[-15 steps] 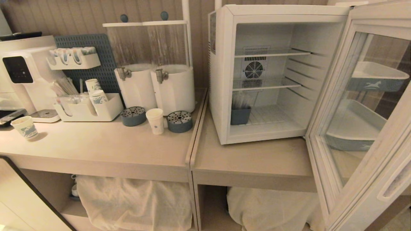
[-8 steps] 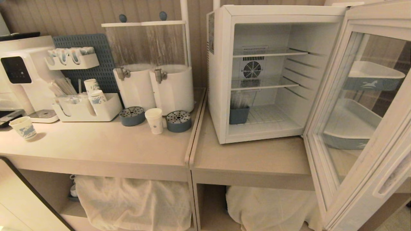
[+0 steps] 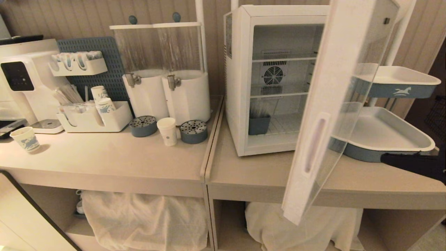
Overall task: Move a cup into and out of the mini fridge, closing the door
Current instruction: Close the freezer door
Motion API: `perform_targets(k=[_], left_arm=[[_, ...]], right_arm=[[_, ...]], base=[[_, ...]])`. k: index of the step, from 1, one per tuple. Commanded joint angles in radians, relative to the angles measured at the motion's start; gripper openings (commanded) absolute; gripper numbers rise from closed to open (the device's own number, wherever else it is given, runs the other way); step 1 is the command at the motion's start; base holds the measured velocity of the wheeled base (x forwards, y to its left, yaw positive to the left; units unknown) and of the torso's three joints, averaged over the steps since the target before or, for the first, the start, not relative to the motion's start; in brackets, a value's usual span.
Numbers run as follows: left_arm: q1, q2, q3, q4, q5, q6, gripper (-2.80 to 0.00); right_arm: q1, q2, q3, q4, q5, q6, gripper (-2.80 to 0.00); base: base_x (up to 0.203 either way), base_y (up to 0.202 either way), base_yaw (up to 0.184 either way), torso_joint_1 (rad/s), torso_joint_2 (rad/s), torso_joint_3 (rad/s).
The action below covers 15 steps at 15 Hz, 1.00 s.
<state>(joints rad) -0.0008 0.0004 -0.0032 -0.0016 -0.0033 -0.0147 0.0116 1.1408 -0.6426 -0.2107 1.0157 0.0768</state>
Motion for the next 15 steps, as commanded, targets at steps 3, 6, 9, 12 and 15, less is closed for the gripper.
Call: perform_targets(k=[3,6,9,12,15], left_arm=[[-0.001,-0.002,0.000,0.000,0.000,-0.001,-2.80],[-0.001,-0.002,0.000,0.000,0.000,-0.001,-2.80],[-0.001,-0.002,0.000,0.000,0.000,-0.001,-2.80],[-0.001,-0.002,0.000,0.000,0.000,-0.001,-2.80],[-0.001,-0.002,0.000,0.000,0.000,-0.001,-2.80]], right_arm=[[0.106,0.284,-0.100,-0.128,-0.136,0.003,-2.80],[0.198,0.528,-0.245,-0.270,-0.535,0.041,-2.80],[0.251,0.710,-0.400,-0.343,-0.762,0.064,-2.80],[0.271,0.818,-0.485,-0.364,-0.866,0.078,-2.80],[0.278,0.871,-0.542,-0.366,-0.969,0.106,-2.80]], base=[[0.000,0.000,0.000,0.000,0.00,0.000],[0.000,0.000,0.000,0.000,0.00,0.000],[0.000,0.000,0.000,0.000,0.00,0.000],[0.000,0.000,0.000,0.000,0.00,0.000],[0.000,0.000,0.000,0.000,0.00,0.000]])
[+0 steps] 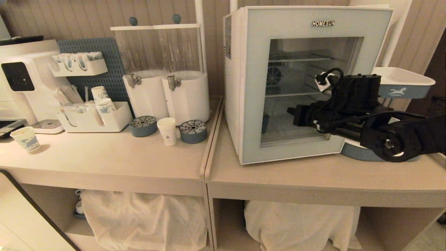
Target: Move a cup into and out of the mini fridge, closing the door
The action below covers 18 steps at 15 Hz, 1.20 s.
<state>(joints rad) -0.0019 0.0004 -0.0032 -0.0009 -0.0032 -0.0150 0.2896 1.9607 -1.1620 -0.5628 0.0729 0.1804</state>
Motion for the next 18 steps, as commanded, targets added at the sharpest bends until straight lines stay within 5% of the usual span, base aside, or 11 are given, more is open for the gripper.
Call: perform_targets(k=[1,7,9,14,16,18], left_arm=[[0.000,-0.002,0.000,-0.001,0.000,0.000,-2.80],[0.000,-0.002,0.000,-0.001,0.000,0.000,-2.80],[0.000,-0.002,0.000,-0.001,0.000,0.000,-2.80],[0.000,-0.002,0.000,-0.001,0.000,0.000,-2.80],[0.000,-0.002,0.000,-0.001,0.000,0.000,-2.80],[0.000,-0.002,0.000,-0.001,0.000,0.000,-2.80]], right_arm=[[0.000,0.052,-0.027,-0.014,-0.043,0.013,-2.80],[0.020,-0.259,0.189,0.011,-0.152,0.039,-2.80],[0.025,-0.509,0.262,0.113,-0.269,0.041,-2.80],[0.012,-1.280,0.337,0.645,-0.503,0.130,-2.80],[-0.073,-1.518,0.354,0.888,-0.547,0.175,-2.80],[-0.229,-1.704,0.369,1.099,-0.482,0.196,-2.80]], base=[[0.000,0.000,0.000,0.000,0.00,0.000],[0.000,0.000,0.000,0.000,0.00,0.000],[0.000,0.000,0.000,0.000,0.00,0.000],[0.000,0.000,0.000,0.000,0.00,0.000],[0.000,0.000,0.000,0.000,0.00,0.000],[0.000,0.000,0.000,0.000,0.00,0.000]])
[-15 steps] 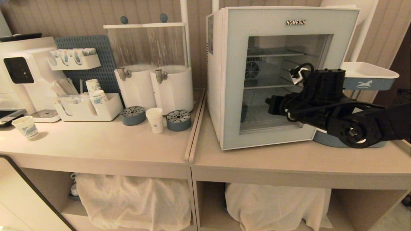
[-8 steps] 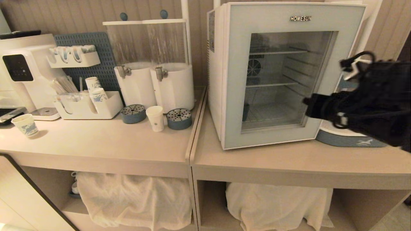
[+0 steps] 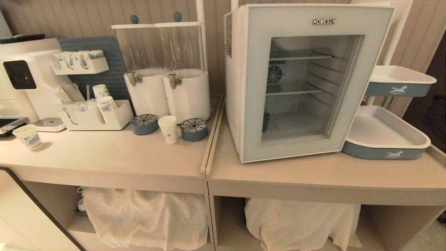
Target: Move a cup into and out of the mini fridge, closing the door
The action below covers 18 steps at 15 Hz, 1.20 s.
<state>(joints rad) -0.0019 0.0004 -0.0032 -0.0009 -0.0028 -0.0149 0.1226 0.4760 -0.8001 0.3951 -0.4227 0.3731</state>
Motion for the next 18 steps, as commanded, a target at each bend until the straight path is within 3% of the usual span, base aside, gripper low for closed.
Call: perform_targets(k=[1,3,5,7,9,11,12,18], left_arm=[[0.000,-0.002,0.000,-0.001,0.000,0.000,-2.80],[0.000,-0.002,0.000,-0.001,0.000,0.000,-2.80],[0.000,-0.002,0.000,-0.001,0.000,0.000,-2.80],[0.000,-0.002,0.000,-0.001,0.000,0.000,-2.80],[0.000,-0.002,0.000,-0.001,0.000,0.000,-2.80],[0.000,-0.002,0.000,-0.001,0.000,0.000,-2.80],[0.000,-0.002,0.000,-0.001,0.000,0.000,-2.80],[0.000,-0.002,0.000,-0.001,0.000,0.000,-2.80]], right_arm=[[-0.092,-0.306,0.017,0.215,0.063,0.006,-2.80],[-0.108,-0.450,0.100,0.189,0.239,-0.043,-2.80],[-0.115,-0.483,0.321,0.017,0.295,-0.102,-2.80],[-0.118,-0.480,0.621,-0.264,0.332,-0.213,-2.80],[-0.120,-0.478,0.795,-0.353,0.370,-0.295,-2.80],[-0.122,-0.476,0.799,-0.361,0.407,-0.405,-2.80],[-0.123,-0.475,0.791,-0.380,0.415,-0.422,-2.80],[-0.123,-0.474,0.795,-0.391,0.417,-0.411,-2.80]], base=[[0.000,0.000,0.000,0.000,0.00,0.000],[0.000,0.000,0.000,0.000,0.00,0.000],[0.000,0.000,0.000,0.000,0.00,0.000],[0.000,0.000,0.000,0.000,0.00,0.000],[0.000,0.000,0.000,0.000,0.00,0.000],[0.000,0.000,0.000,0.000,0.00,0.000],[0.000,0.000,0.000,0.000,0.00,0.000],[-0.007,0.090,0.003,0.002,0.00,0.003]])
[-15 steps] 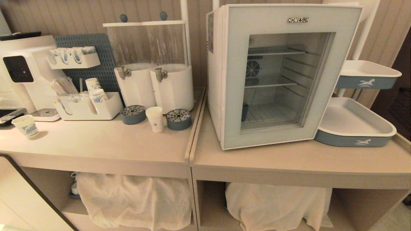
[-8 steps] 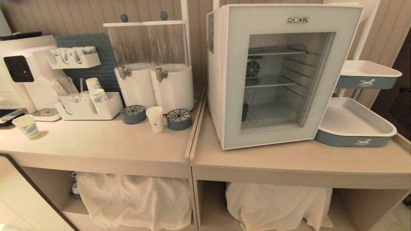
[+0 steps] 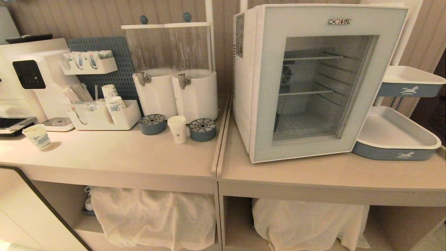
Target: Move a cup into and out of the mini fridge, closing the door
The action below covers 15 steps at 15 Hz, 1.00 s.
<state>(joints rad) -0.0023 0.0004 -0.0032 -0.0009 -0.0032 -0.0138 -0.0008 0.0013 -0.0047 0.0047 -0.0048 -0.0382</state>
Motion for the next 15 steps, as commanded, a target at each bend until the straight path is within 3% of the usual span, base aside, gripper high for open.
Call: perform_targets(k=[1,15], left_arm=[[0.001,-0.002,0.000,-0.001,0.000,0.000,-2.80],[0.001,-0.002,0.000,-0.001,0.000,-0.002,-2.80]], right_arm=[[0.001,0.000,0.000,0.000,-0.001,0.008,-2.80],[0.001,-0.001,0.000,-0.002,-0.003,0.027,-2.80]], base=[[0.000,0.198,0.001,0.002,0.01,0.001],[0.000,0.192,-0.001,0.003,0.00,0.003]])
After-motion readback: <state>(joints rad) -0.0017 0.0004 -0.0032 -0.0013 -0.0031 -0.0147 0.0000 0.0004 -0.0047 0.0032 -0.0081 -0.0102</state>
